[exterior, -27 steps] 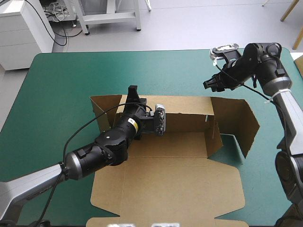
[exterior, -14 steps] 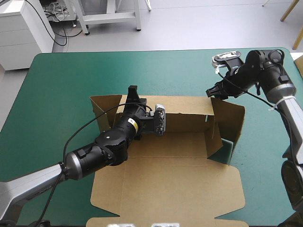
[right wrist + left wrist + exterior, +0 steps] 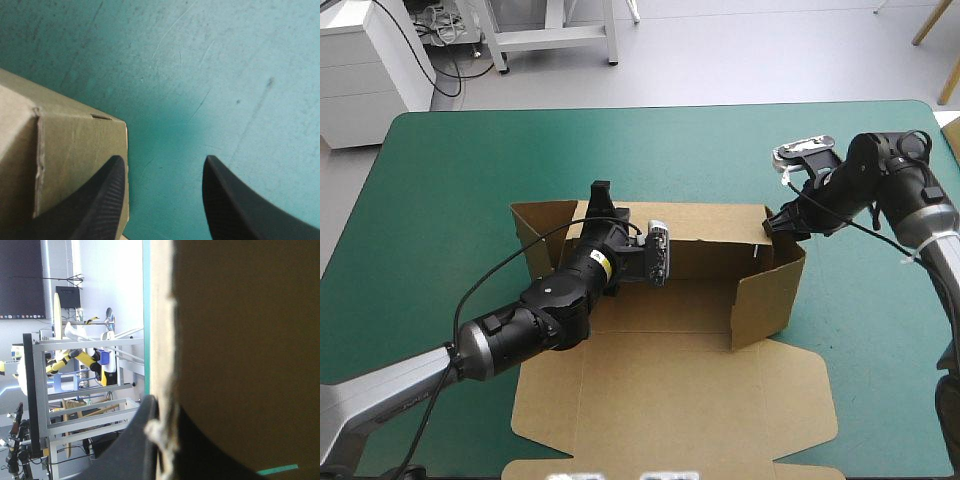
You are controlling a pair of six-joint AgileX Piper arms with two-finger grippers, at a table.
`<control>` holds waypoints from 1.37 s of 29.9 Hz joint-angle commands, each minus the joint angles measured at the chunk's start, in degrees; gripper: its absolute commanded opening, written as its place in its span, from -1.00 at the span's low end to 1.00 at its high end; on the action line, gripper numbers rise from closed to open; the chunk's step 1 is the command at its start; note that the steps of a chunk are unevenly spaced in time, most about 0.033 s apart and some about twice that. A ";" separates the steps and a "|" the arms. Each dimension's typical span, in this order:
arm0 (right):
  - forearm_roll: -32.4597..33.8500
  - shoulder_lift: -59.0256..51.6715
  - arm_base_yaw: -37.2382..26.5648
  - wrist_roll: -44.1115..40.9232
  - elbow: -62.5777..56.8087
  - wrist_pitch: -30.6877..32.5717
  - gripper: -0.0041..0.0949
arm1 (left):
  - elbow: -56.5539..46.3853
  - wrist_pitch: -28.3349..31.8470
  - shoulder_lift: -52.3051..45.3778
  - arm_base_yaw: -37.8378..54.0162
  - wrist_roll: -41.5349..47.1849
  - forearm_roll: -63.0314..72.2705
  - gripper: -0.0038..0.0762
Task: Fold the box
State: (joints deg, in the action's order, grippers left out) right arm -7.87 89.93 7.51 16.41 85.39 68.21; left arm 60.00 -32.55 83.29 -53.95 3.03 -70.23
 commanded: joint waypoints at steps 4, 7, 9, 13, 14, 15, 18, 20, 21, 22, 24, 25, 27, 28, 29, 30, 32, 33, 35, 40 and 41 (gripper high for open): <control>-6.38 -6.31 -0.32 2.28 -2.21 -1.18 -0.02 | 0.96 1.65 -1.59 -0.36 0.80 0.79 -0.92; -7.58 -8.32 -0.32 3.30 -3.78 -1.18 -0.02 | 0.96 1.65 -1.59 -0.36 0.80 0.79 -0.92; -7.58 -9.87 -0.32 3.66 -5.11 -1.18 -0.02 | 0.96 1.78 -1.59 -0.36 0.80 0.79 -0.92; -7.89 -13.53 -0.32 4.21 -8.15 -1.73 -0.02 | 0.96 1.78 -1.48 -0.36 0.80 1.07 -0.92; -8.32 -14.39 -0.32 4.79 -8.96 -2.26 -0.02 | 0.96 1.78 -1.48 -0.36 0.80 1.07 -0.92; -8.93 -15.28 -0.32 5.92 -9.85 -2.74 -0.02 | 0.96 1.78 -1.48 -0.36 0.80 1.07 -0.92; -11.49 -17.26 -0.32 8.90 -12.60 -3.38 -0.02 | 0.96 1.78 -1.48 -0.36 0.80 1.23 -0.92; -12.68 -17.97 -0.32 10.09 -14.09 -3.38 -0.02 | 0.96 1.78 -1.48 -0.36 0.80 1.34 -0.92; -13.38 -18.31 -0.32 10.85 -14.92 -3.38 -0.02 | 0.96 1.78 -1.48 -0.36 0.80 1.49 -0.92; -13.77 -18.58 -0.32 11.78 -15.63 -3.38 -0.02 | 0.96 1.78 -1.48 -0.36 0.80 1.49 -0.92; -14.11 -18.87 -0.32 13.02 -16.62 -3.22 -0.02 | 0.96 1.78 -1.48 -0.36 0.80 1.49 -0.92; -14.83 -19.10 -0.32 13.79 -16.95 -3.17 -0.02 | 0.96 1.78 -1.48 -0.36 0.80 1.58 -0.92; -16.05 -19.34 -0.32 15.47 -17.22 -2.87 -0.02 | 0.96 1.78 -1.48 -0.36 0.80 1.70 -0.92; -16.53 -19.43 -0.32 16.18 -17.22 -2.57 -0.02 | 0.96 1.78 -1.38 -0.36 0.80 1.70 -0.92; -17.27 -19.43 -0.32 16.68 -17.22 -2.45 -0.02 | 0.96 1.78 -1.38 -0.36 0.80 1.70 -0.92; -17.79 -19.43 -0.32 16.93 -17.22 -2.45 -0.02 | 0.96 1.78 -1.38 -0.36 0.80 1.70 -0.92; -18.19 -19.43 -0.32 17.02 -17.22 -3.02 -0.02 | 0.96 1.78 -1.14 -0.36 0.80 1.84 -0.92; -18.18 -19.43 -0.32 16.66 -17.22 -3.45 -0.02 | 0.96 1.88 -1.04 -0.36 0.80 1.92 -0.92; -18.18 -19.43 0.13 15.33 -17.30 -3.98 -0.02 | 0.96 2.00 -0.63 -0.36 0.80 2.41 -0.92; -13.96 -19.43 3.78 9.91 -18.66 -9.47 -0.02 | 0.96 2.84 -0.49 -0.36 0.80 4.39 -0.92; -12.94 -19.43 4.73 8.04 -19.31 -10.85 -0.02 | 0.96 2.82 -0.49 -0.36 0.80 4.39 -0.92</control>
State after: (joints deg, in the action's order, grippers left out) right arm -22.02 72.09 10.34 28.07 66.01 62.36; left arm 60.06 -32.37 83.74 -53.89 3.03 -68.93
